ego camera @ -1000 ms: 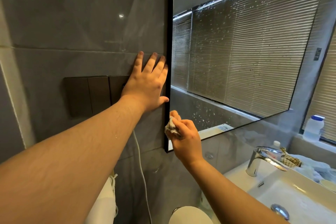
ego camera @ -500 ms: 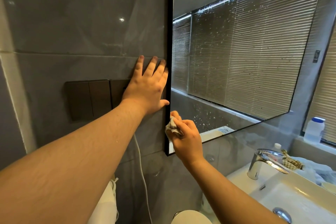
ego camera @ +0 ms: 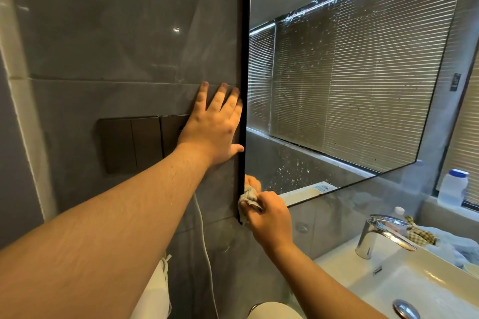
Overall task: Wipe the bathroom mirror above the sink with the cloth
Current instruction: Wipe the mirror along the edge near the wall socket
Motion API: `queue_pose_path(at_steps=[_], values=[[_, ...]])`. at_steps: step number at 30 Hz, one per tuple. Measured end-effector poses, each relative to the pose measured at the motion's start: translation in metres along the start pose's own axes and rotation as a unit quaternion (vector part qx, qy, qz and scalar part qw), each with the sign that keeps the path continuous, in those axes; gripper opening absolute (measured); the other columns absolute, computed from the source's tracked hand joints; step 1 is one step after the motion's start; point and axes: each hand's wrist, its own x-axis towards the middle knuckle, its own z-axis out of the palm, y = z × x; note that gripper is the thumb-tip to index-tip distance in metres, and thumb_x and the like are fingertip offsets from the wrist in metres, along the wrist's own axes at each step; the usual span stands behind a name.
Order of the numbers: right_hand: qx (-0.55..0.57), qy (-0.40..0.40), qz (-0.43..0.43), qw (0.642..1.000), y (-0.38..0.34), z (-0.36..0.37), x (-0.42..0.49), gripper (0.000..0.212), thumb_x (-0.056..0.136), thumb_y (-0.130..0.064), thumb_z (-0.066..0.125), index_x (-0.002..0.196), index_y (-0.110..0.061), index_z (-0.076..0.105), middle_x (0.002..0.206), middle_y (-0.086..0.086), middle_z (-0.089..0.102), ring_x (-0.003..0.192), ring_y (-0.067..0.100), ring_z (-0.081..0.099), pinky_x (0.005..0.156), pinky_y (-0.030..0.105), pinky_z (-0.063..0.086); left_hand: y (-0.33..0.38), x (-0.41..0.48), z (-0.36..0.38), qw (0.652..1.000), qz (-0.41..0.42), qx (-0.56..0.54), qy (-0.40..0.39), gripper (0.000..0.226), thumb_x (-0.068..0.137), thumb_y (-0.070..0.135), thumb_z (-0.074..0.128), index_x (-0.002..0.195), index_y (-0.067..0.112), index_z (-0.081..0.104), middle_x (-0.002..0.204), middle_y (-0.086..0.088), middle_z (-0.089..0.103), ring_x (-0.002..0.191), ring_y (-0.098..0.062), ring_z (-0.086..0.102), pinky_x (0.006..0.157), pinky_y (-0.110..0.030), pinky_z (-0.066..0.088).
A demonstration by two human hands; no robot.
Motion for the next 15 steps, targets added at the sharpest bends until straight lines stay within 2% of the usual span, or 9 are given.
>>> queue_pose_path(at_steps=[3, 5, 7, 9, 10, 12, 15], values=[[0.003, 0.050, -0.032, 0.998, -0.011, -0.003, 0.021, 0.032, 0.077, -0.039, 0.068, 0.060, -0.025, 0.043, 0.058, -0.005, 0.050, 0.061, 0.014, 0.036, 0.059, 0.027, 0.022, 0.000, 0.001, 0.000, 1.000, 0.000, 0.000, -0.002, 0.101, 0.080, 0.078, 0.039, 0.152, 0.011, 0.017, 0.160, -0.012, 0.012, 0.148, -0.036, 0.005, 0.114, -0.064, 0.001], [0.024, 0.058, -0.020, 0.998, -0.016, -0.004, 0.031, 0.032, 0.078, -0.032, 0.072, 0.062, -0.027, 0.045, 0.061, -0.009, 0.047, 0.062, 0.012, 0.037, 0.058, 0.023, 0.024, 0.000, 0.001, 0.000, 1.000, 0.000, -0.003, -0.003, 0.100, 0.080, 0.078, 0.039, 0.152, 0.011, 0.016, 0.161, -0.012, 0.011, 0.148, -0.036, 0.004, 0.114, -0.064, 0.001], [0.049, 0.042, 0.000, 0.998, -0.016, -0.003, 0.030, 0.034, 0.079, -0.023, 0.077, 0.067, -0.030, 0.046, 0.066, -0.015, 0.042, 0.063, 0.006, 0.039, 0.059, 0.014, 0.031, 0.000, 0.001, 0.001, 1.000, -0.001, -0.003, 0.001, 0.100, 0.081, 0.078, 0.039, 0.152, 0.011, 0.016, 0.161, -0.012, 0.011, 0.148, -0.036, 0.004, 0.114, -0.064, 0.001], [0.060, 0.028, 0.010, 0.998, -0.009, 0.001, 0.018, 0.031, 0.080, -0.018, 0.080, 0.069, -0.025, 0.051, 0.069, -0.017, 0.041, 0.065, 0.002, 0.041, 0.062, 0.007, 0.033, 0.001, 0.000, 0.001, 1.000, -0.002, -0.002, 0.003, 0.100, 0.081, 0.078, 0.039, 0.152, 0.011, 0.017, 0.161, -0.012, 0.012, 0.148, -0.036, 0.005, 0.114, -0.064, 0.001], [0.064, 0.022, 0.014, 0.998, -0.005, 0.003, 0.011, 0.030, 0.080, -0.016, 0.080, 0.070, -0.024, 0.053, 0.070, -0.018, 0.041, 0.066, 0.002, 0.042, 0.062, 0.006, 0.034, 0.001, 0.000, 0.002, 1.000, -0.002, 0.000, 0.003, 0.100, 0.080, 0.078, 0.039, 0.152, 0.011, 0.017, 0.161, -0.012, 0.012, 0.148, -0.036, 0.005, 0.114, -0.064, 0.001], [0.071, 0.000, 0.032, 0.997, 0.002, 0.007, -0.005, 0.036, 0.081, -0.015, 0.079, 0.074, -0.034, 0.050, 0.072, -0.020, 0.043, 0.068, 0.000, 0.046, 0.063, 0.006, 0.034, 0.001, 0.000, 0.001, 1.000, 0.001, 0.003, 0.002, 0.100, 0.080, 0.078, 0.040, 0.152, 0.011, 0.018, 0.160, -0.012, 0.013, 0.148, -0.036, 0.006, 0.114, -0.064, 0.001], [0.082, -0.041, 0.092, 0.992, 0.006, 0.011, -0.028, 0.031, 0.084, -0.016, 0.077, 0.082, -0.030, 0.049, 0.075, -0.019, 0.046, 0.074, -0.008, 0.052, 0.064, 0.007, 0.036, 0.000, 0.000, 0.001, 1.000, 0.003, 0.005, 0.006, 0.100, 0.080, 0.078, 0.040, 0.151, 0.011, 0.020, 0.160, -0.013, 0.015, 0.147, -0.036, 0.007, 0.114, -0.064, 0.002]])
